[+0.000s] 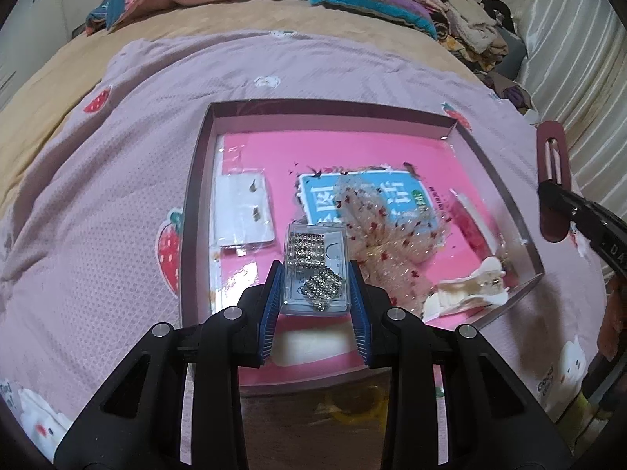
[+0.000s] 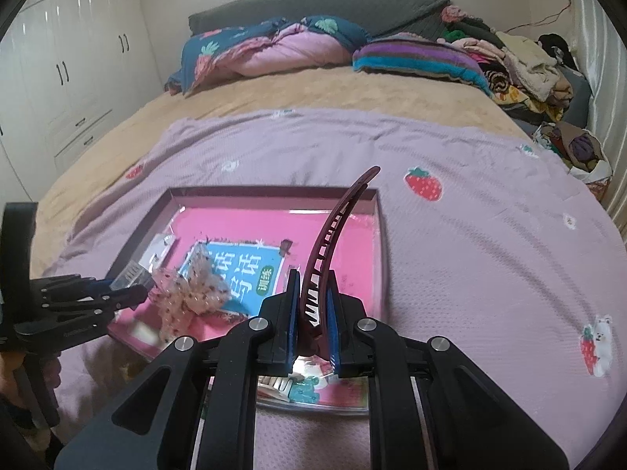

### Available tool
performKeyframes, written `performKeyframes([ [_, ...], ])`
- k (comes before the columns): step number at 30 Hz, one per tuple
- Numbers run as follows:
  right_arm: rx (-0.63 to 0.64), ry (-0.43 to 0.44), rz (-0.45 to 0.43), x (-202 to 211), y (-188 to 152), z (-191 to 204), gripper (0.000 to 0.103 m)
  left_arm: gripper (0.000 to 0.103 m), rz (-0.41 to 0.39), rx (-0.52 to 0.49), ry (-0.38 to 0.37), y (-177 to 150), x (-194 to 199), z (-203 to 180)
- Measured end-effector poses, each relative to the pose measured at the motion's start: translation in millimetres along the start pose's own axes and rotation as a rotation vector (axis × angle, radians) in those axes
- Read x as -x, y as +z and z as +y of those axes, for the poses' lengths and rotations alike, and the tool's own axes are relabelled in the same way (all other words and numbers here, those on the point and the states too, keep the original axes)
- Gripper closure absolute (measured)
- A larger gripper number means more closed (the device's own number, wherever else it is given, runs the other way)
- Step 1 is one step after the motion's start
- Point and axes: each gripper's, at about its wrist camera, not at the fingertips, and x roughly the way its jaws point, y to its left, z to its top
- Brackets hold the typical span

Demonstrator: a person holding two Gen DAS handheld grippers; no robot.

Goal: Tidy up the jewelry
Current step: 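Carry rhinestone card into tray with left tool while right tool releases maroon clip there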

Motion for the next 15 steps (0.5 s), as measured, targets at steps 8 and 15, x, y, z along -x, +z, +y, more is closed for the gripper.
performKeyframes([
  [8,0.010,0.018,0.061,-30.4,-11.8,13.3,0.091,0.079,0.014,0.009,0.016,-6.2,-3.1,9.0],
  [15,-0.010,0.043,0.089,-34.7,-20.6,15.2,0.091,0.079,0.021,0.020,0.020,-9.7,-5.0,12.0],
])
